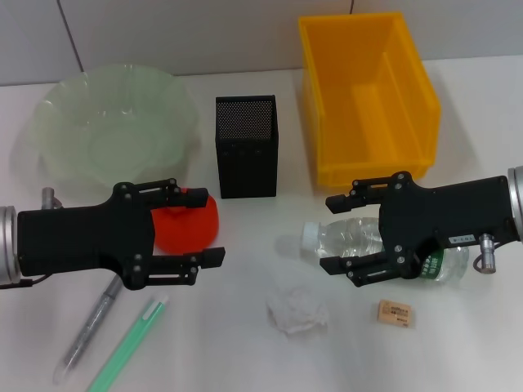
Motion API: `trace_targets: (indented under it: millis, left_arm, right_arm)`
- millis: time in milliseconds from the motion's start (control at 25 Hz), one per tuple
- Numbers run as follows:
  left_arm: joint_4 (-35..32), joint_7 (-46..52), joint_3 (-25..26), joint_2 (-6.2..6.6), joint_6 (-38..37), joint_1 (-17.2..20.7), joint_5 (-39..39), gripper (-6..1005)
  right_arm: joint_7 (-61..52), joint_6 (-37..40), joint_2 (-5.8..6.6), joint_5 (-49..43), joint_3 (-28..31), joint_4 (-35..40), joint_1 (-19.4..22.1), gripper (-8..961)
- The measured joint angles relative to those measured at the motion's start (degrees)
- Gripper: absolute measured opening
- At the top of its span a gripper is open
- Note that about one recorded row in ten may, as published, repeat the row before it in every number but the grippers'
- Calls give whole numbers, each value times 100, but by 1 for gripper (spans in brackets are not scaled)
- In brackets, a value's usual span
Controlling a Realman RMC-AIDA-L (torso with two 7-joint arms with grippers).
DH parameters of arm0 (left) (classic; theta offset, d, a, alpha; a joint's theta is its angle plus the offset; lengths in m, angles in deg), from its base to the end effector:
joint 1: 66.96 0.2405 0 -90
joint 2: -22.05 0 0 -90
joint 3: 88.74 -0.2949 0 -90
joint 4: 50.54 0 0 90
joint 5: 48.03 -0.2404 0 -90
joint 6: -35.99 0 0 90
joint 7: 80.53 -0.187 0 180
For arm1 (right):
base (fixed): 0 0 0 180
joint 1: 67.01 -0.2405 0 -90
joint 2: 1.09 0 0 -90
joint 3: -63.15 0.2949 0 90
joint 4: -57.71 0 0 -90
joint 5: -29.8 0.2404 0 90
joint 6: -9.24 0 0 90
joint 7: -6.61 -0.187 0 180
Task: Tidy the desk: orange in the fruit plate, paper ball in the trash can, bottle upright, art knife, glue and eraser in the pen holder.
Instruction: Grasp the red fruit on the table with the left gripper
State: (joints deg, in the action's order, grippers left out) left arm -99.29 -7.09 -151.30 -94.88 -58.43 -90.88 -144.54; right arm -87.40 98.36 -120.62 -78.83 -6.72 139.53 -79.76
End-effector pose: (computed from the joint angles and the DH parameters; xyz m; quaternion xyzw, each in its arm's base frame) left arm -0.2457 0.3538 -0.0502 -0.9613 -0.0526 -0.2629 0.0634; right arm 0.2267 0.3374 -0.0262 -0.9830 0.0613 0.1236 0.1213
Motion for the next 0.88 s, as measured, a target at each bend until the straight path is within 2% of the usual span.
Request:
trace_targets:
  millis: [520, 880]
  left_arm:
    - [25, 1, 87, -27, 100, 8, 0, 784]
    - [54, 160, 24, -121, 1068, 3, 0, 784]
  right_arm:
    - [-18, 6, 3, 0, 0, 7, -1, 775]
    - [-17, 10, 2, 1, 23, 19, 0, 775]
